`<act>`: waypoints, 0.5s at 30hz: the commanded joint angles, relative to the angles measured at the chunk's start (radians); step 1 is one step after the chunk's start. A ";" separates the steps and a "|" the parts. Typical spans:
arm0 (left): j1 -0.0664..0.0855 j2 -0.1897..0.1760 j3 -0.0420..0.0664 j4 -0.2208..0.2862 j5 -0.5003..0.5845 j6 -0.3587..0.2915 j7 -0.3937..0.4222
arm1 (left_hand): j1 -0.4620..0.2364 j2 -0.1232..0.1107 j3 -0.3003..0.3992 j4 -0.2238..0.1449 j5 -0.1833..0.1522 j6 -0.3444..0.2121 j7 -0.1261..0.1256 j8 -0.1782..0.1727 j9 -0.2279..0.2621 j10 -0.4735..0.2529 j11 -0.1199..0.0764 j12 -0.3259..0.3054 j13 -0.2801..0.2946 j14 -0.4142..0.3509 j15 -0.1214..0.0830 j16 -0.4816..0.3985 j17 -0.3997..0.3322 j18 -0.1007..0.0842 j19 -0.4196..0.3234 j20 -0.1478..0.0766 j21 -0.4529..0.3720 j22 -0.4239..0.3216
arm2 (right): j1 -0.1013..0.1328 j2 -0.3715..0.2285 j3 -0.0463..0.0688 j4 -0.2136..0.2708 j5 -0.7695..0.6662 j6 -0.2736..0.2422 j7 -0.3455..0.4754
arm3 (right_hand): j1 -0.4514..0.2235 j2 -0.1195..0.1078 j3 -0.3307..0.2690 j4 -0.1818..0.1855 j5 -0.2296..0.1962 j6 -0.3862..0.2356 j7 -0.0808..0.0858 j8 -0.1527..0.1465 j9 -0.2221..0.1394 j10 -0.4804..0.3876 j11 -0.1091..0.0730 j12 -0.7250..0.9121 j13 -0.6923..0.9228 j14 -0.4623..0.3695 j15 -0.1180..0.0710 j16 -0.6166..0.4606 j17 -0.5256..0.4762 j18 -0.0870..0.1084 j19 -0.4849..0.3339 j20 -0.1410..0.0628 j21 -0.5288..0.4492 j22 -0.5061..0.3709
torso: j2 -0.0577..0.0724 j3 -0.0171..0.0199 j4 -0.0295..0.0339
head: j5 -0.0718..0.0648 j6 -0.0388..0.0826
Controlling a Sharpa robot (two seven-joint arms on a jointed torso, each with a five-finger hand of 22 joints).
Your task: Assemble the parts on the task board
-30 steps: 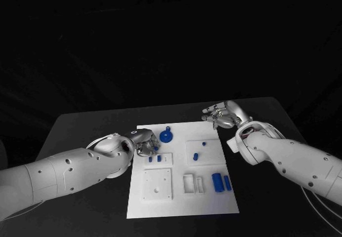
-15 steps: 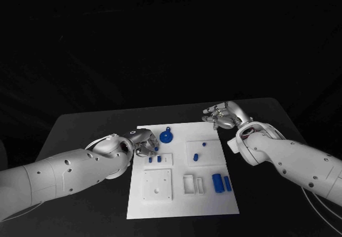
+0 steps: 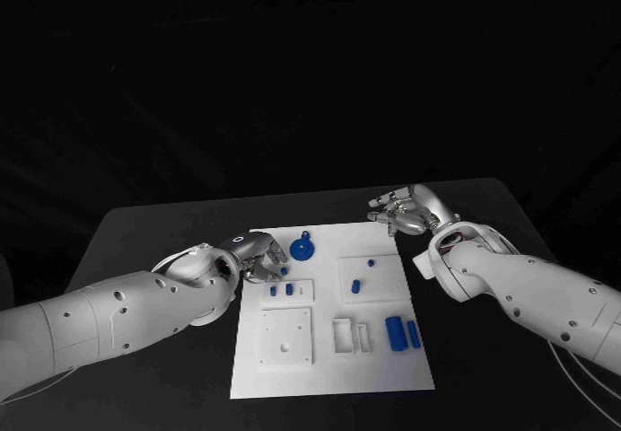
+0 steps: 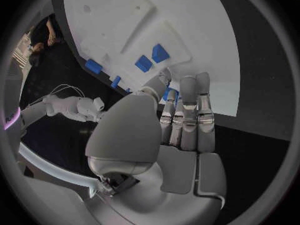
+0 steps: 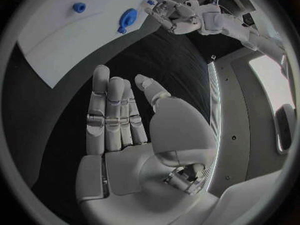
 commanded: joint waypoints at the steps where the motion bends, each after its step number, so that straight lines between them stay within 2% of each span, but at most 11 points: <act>1: 0.000 -0.008 0.002 0.006 0.015 -0.019 0.012 | 0.011 -0.001 -0.003 -0.004 0.007 0.004 0.005 -0.004 0.000 -0.001 -0.004 0.005 0.000 -0.001 0.007 0.002 -0.001 0.008 0.009 -0.001 -0.003 0.019 | -0.001 0.000 0.000 -0.003 -0.002 0.012 0.009 | -0.004 -0.007 -0.001 0.001 0.005 0.000 0.002 -0.004 -0.001 0.005 0.001 -0.001 -0.001 0.003 0.002 -0.003 -0.001 0.007 -0.006 -0.003 0.003 -0.001 | 0.000 0.0000 0.0001 | 0.000 0.000; 4: 0.000 -0.020 0.005 0.010 0.066 -0.021 0.025 | 0.005 0.005 0.010 -0.002 0.010 0.014 0.014 -0.003 0.000 0.038 -0.015 0.005 0.000 0.004 0.000 0.006 0.000 0.007 0.012 -0.006 -0.001 0.021 | -0.001 0.000 0.000 -0.008 -0.001 0.019 0.010 | -0.003 -0.007 -0.002 0.001 0.004 -0.001 0.003 -0.003 -0.001 0.005 0.001 -0.002 -0.002 0.003 0.002 -0.004 -0.002 0.008 -0.006 -0.003 0.002 -0.002 | -0.001 0.0001 -0.0004 | 0.000 0.001; 6: 0.001 -0.030 0.013 0.012 0.127 -0.029 0.041 | 0.004 0.009 0.028 -0.003 0.014 0.033 0.028 -0.003 0.000 0.077 -0.026 0.004 -0.001 0.001 -0.007 -0.001 -0.003 0.003 0.011 -0.012 0.002 0.022 | -0.001 -0.001 0.000 -0.012 0.001 0.031 0.012 | -0.003 -0.007 -0.002 0.001 0.004 -0.002 0.003 -0.003 -0.001 0.004 0.001 -0.003 -0.003 0.001 0.003 -0.005 -0.002 0.007 -0.008 -0.002 0.002 -0.002 | -0.001 0.0002 -0.0003 | 0.001 0.002; 7: 0.002 -0.040 0.021 0.014 0.170 -0.036 0.056 | 0.006 0.010 0.044 -0.008 0.016 0.045 0.038 -0.002 0.000 0.095 -0.031 0.005 -0.001 0.002 -0.011 -0.004 -0.004 0.000 0.010 -0.016 0.005 0.023 | -0.001 -0.002 0.000 -0.016 0.003 0.053 0.012 | -0.002 -0.007 -0.002 0.000 0.003 -0.005 0.004 -0.003 -0.001 0.002 0.003 -0.009 -0.007 -0.005 0.005 -0.008 -0.004 0.007 -0.014 -0.001 -0.001 -0.004 | -0.002 0.0008 -0.0004 | 0.000 0.005; 9: 0.005 -0.050 0.027 0.016 0.222 -0.042 0.072 | -0.008 0.002 0.066 -0.011 0.014 0.052 0.037 -0.004 0.000 0.104 -0.034 0.006 0.000 -0.002 -0.013 -0.019 -0.009 -0.009 0.000 -0.021 0.007 0.022 | -0.001 -0.003 0.000 -0.019 0.003 0.083 0.008 | -0.003 -0.006 0.002 0.000 0.002 -0.013 0.008 -0.004 -0.002 -0.010 0.009 -0.054 -0.033 -0.021 0.010 -0.021 -0.011 0.006 -0.030 0.004 -0.009 -0.010 | -0.002 0.0012 -0.0011 | -0.001 0.007; 10: 0.009 -0.056 0.029 0.017 0.265 -0.045 0.081 | -0.010 0.001 0.071 -0.013 0.014 0.062 0.038 -0.003 0.001 0.107 -0.034 0.005 -0.001 -0.013 -0.013 -0.036 -0.016 -0.011 -0.012 -0.021 0.001 0.019 | -0.001 -0.004 0.000 -0.021 0.002 0.105 0.005 | -0.004 -0.004 0.008 0.000 0.000 -0.018 0.012 -0.005 -0.002 -0.034 0.017 -0.098 -0.060 -0.037 0.016 -0.035 -0.020 0.004 -0.046 0.008 -0.014 -0.016 | -0.002 0.0012 -0.0010 | -0.003 0.008; 12: 0.020 -0.066 0.033 0.016 0.371 -0.050 0.099 | -0.011 0.003 0.077 -0.016 0.014 0.090 0.044 0.004 0.005 0.115 -0.036 0.006 0.000 -0.020 -0.013 -0.059 -0.025 -0.013 -0.021 -0.021 -0.007 0.017 | -0.001 -0.006 0.000 -0.025 -0.015 0.152 -0.001 | -0.005 0.001 0.022 -0.003 -0.015 -0.027 0.022 -0.005 -0.002 -0.064 0.047 -0.265 -0.184 -0.041 0.032 -0.052 -0.043 0.011 -0.067 0.017 -0.011 -0.031 | -0.002 0.0011 -0.0004 | -0.005 0.009; 13: 0.025 -0.071 0.035 0.016 0.426 -0.051 0.110 | -0.010 0.006 0.079 -0.018 0.015 0.103 0.047 0.005 0.006 0.123 -0.037 0.007 0.000 -0.020 -0.014 -0.067 -0.028 -0.014 -0.024 -0.022 -0.009 0.016 | -0.001 -0.007 0.000 -0.027 -0.030 0.177 -0.003 | 0.002 -0.006 0.034 -0.017 -0.024 -0.034 0.017 -0.010 -0.003 0.023 0.063 -0.406 -0.319 -0.031 0.042 -0.050 -0.057 0.028 -0.060 0.030 -0.006 -0.040 | -0.002 0.0011 -0.0006 | -0.004 0.011; 14: 0.031 -0.077 0.036 0.017 0.476 -0.050 0.121 | -0.010 0.009 0.080 -0.020 0.016 0.113 0.047 0.003 0.005 0.134 -0.039 0.006 0.000 -0.017 -0.016 -0.076 -0.032 -0.015 -0.025 -0.023 -0.012 0.016 | -0.001 -0.008 0.000 -0.029 -0.048 0.199 -0.006 | -0.006 -0.002 0.035 -0.013 -0.021 -0.023 0.024 -0.002 -0.001 0.023 0.065 -0.476 -0.377 -0.024 0.040 -0.047 -0.063 0.036 -0.051 0.032 -0.003 -0.043 | -0.003 0.0011 -0.0008 | -0.003 0.012; 15: 0.036 -0.082 0.036 0.018 0.519 -0.050 0.133 | -0.009 0.012 0.081 -0.023 0.017 0.116 0.047 0.000 0.004 0.144 -0.042 0.008 0.000 -0.015 -0.017 -0.082 -0.034 -0.016 -0.026 -0.024 -0.013 0.016 | -0.001 -0.010 0.000 -0.030 -0.069 0.221 -0.008 | -0.003 0.001 0.036 -0.017 -0.020 -0.023 0.024 -0.004 -0.002 0.054 0.069 -0.536 -0.419 -0.021 0.041 -0.043 -0.072 0.040 -0.044 0.033 -0.004 -0.049 | -0.002 0.0014 -0.0015 | -0.001 0.013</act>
